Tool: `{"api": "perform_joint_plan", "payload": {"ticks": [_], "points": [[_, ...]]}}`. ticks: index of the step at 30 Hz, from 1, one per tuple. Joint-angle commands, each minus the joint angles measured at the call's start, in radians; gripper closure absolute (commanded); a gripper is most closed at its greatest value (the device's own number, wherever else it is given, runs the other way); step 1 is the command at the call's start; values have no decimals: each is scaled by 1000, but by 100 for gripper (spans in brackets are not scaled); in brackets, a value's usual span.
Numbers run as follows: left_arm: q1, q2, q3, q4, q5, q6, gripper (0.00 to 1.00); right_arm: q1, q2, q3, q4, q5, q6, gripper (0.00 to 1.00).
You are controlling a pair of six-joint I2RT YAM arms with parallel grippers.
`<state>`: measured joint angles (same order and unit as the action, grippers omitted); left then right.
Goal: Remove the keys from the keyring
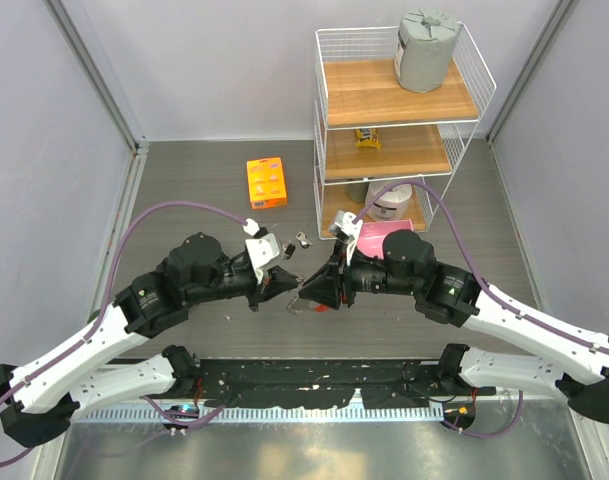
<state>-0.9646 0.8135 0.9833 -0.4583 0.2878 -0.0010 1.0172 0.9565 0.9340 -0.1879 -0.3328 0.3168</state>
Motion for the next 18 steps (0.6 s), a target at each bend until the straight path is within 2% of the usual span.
{"api": "perform_joint_plan", "payload": {"ticks": [1,11,16,18], "points": [[-3,-17,45,56,40,-27,100,-3,24,22,18,55,-5,67],[-3,-13,41,64,51,-34,100,0,39,22,16,86,-25,69],[-3,-5,46,64,51,-39,100,29,44,25,16,115,-62,78],[-3,-4,48,66,51,-40,100,34,45,26,10,124,-67,78]]}}
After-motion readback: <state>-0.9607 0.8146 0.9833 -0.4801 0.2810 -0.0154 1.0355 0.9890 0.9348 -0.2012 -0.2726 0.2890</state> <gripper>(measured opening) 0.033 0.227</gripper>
